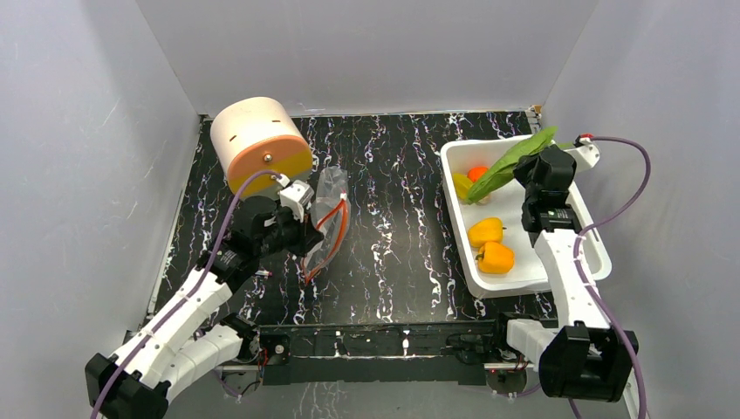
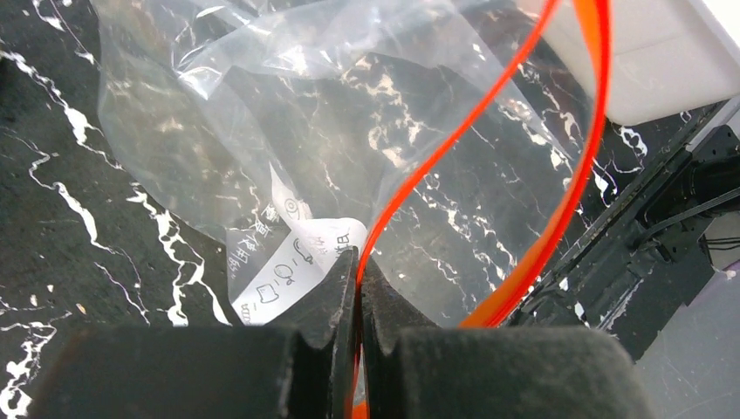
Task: Place the food in the zip-top bag and seal the zipper
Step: Pick up the fake vegetable from the bin, then place the fake vegetable in the zipper food storage bag.
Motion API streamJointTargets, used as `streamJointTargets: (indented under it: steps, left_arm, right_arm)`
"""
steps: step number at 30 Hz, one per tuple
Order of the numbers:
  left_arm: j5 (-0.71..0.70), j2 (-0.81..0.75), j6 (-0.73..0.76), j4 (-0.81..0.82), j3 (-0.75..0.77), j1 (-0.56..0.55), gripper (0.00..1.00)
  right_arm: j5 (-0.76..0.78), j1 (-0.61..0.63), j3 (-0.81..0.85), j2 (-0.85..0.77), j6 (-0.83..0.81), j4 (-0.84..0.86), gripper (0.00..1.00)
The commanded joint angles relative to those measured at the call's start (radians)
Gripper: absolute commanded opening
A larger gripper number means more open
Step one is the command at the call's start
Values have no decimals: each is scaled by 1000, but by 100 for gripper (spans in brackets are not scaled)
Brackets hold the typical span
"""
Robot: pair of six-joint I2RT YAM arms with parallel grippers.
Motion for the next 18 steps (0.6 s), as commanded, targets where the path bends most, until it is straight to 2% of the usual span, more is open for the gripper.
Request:
streamJointTargets:
  steps: [1, 8, 13, 18]
  left_arm:
    - [21, 45, -24, -26, 52, 0, 0]
    - [86, 108, -176, -52, 130, 0, 0]
    - [92, 147, -249, -97, 197, -1, 0]
    - [163, 174, -366, -142, 270, 0, 0]
  right_arm:
    - [-58, 4, 85, -62, -34, 98, 0]
    - [-254, 15, 159, -75, -65, 75, 0]
    - [-377, 129, 123, -115, -122, 200, 0]
    - [-541, 232, 108, -138, -283, 281, 0]
